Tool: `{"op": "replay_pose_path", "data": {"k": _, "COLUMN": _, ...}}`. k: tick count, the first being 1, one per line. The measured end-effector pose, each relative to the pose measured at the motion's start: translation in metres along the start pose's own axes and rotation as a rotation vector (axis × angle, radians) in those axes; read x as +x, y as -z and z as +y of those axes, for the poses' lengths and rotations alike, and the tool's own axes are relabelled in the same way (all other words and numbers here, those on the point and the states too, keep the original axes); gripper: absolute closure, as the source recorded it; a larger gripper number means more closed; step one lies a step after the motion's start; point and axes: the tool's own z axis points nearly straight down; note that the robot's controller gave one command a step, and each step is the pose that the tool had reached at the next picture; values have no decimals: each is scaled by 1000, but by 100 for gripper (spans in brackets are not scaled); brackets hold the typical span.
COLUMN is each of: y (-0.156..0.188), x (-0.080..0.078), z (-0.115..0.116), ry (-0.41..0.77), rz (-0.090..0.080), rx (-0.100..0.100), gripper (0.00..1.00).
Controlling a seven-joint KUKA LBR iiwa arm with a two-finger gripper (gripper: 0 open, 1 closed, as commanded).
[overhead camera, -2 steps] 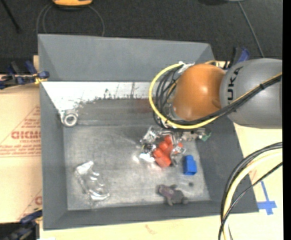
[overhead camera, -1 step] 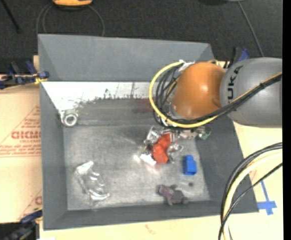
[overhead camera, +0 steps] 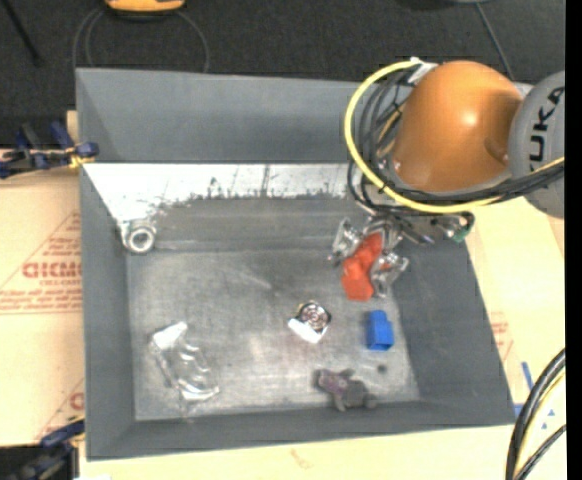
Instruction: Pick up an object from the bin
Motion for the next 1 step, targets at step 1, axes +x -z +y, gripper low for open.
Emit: {"op": "replay_pose_path", "data": {"k": 1, "y": 92, "x": -25, "z": 15, "ry": 319, "rz": 0, "rx": -5, "gripper": 100}}
